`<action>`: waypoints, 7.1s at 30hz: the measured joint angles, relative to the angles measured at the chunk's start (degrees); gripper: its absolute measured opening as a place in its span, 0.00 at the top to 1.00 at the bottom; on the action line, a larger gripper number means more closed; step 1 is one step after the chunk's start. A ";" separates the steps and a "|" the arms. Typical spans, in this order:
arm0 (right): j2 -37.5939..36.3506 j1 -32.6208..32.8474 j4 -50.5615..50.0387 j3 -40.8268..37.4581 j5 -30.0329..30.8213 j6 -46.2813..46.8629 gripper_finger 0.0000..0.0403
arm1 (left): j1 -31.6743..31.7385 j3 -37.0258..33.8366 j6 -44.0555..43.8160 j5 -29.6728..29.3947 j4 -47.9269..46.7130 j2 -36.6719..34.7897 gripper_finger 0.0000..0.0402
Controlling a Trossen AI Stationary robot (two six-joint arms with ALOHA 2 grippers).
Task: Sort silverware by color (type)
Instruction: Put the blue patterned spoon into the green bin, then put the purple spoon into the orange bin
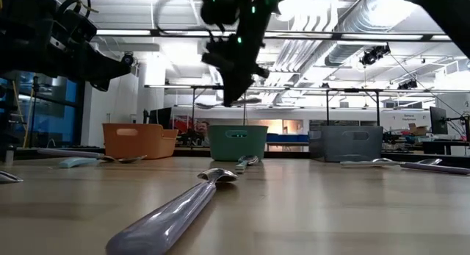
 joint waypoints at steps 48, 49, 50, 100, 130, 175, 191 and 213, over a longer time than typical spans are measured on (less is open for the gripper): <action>4.63 -17.05 20.48 -12.66 -12.59 10.02 0.82 | -0.02 0.00 0.83 -0.09 0.41 -0.02 1.00; 4.63 -17.05 20.45 -12.61 -12.63 9.33 0.80 | -0.02 0.00 0.83 -0.09 0.41 -0.02 1.00; 4.63 -17.05 20.10 -12.29 -12.93 8.52 0.77 | -0.02 0.00 0.83 -0.09 0.41 -0.02 1.00; -49.84 54.09 15.86 -64.62 9.92 55.36 1.00 | -0.02 0.02 0.68 -0.02 6.69 8.92 1.00; -30.60 66.58 -1.83 -53.79 -9.77 80.81 0.65 | -0.04 0.02 0.42 -0.07 7.60 10.38 1.00; -21.64 64.48 5.58 -53.75 -13.95 71.96 0.64 | -0.02 0.02 0.37 -0.07 7.30 10.38 1.00; -21.62 63.28 6.13 -53.79 -15.06 70.35 0.64 | -0.02 0.02 1.86 -0.07 6.31 10.38 1.00; -21.57 63.26 6.52 -53.81 -15.24 69.97 0.67 | -0.02 0.02 1.90 -0.07 6.04 10.38 1.00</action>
